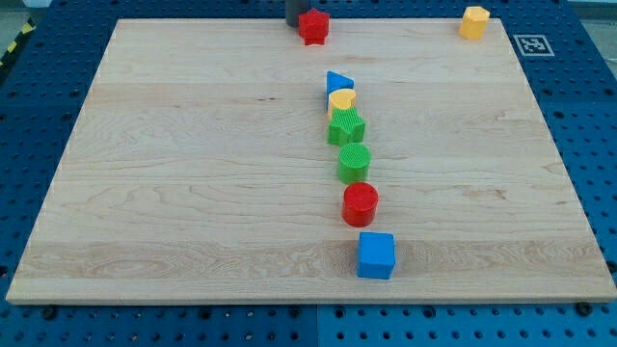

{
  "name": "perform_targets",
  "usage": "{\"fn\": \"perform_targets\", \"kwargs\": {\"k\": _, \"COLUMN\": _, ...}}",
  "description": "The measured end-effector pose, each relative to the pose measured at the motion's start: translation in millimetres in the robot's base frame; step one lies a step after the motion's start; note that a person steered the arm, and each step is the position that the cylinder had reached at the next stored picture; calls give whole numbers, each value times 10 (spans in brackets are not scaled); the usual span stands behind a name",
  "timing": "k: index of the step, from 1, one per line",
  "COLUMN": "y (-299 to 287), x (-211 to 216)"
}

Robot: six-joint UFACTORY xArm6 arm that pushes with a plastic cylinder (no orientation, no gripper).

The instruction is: Push the red star vertically above the triangle

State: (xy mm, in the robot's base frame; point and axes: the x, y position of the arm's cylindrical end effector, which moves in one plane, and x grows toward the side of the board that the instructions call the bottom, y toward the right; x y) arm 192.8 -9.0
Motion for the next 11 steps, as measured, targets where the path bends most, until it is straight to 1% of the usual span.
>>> {"fn": "perform_targets", "kwargs": {"k": 2, "y": 233, "x": 38}}
{"fn": "perform_targets", "kwargs": {"k": 5, "y": 233, "x": 544}}
{"fn": "perform_targets", "kwargs": {"k": 6, "y": 337, "x": 606}}
{"fn": "perform_targets", "kwargs": {"k": 8, "y": 820, "x": 557}}
{"fn": "perform_targets", "kwargs": {"k": 11, "y": 839, "x": 1132}}
